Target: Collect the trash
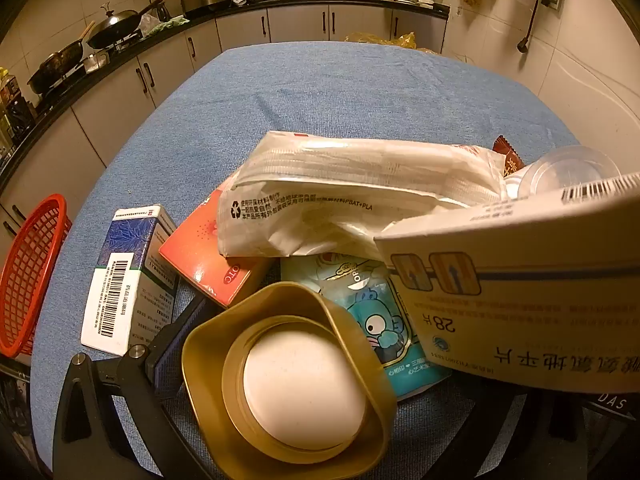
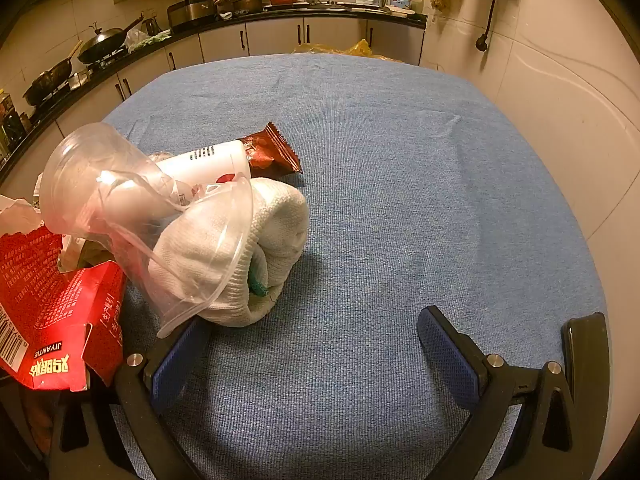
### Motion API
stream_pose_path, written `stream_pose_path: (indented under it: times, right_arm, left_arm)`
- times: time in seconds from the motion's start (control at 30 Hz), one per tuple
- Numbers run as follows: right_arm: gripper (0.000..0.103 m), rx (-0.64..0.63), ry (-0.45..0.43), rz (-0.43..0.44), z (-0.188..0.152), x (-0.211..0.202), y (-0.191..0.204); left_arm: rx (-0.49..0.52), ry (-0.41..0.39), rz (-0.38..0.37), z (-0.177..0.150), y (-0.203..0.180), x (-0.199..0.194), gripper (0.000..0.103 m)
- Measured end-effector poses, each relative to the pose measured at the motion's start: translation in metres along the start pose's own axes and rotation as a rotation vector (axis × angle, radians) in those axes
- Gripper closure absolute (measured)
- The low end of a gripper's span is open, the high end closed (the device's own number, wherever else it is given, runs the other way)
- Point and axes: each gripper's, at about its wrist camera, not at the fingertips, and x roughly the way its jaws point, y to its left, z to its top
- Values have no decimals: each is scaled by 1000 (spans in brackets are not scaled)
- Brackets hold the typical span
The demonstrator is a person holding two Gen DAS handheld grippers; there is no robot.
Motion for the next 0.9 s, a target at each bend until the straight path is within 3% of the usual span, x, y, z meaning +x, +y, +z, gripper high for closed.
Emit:
stream_pose_path:
  times: [0.2,0.37,0.67,0.9]
  right_arm:
    - [0,-9,7,0,1,0,0]
    - [1,-44,119,13,6,-4,-7]
    - [3,-15,25,11,-8,-78,-16]
    - [8,-2,-30,49,-24,-129,6]
  left_arm:
    - [27,15,-13,-7,0,-11,0]
    - [64,-69,-68,-18,5,-56,0]
    - [138,-93,-160,-22,18,-109,0]
    - [184,-203,-167,-39,35,-151,0]
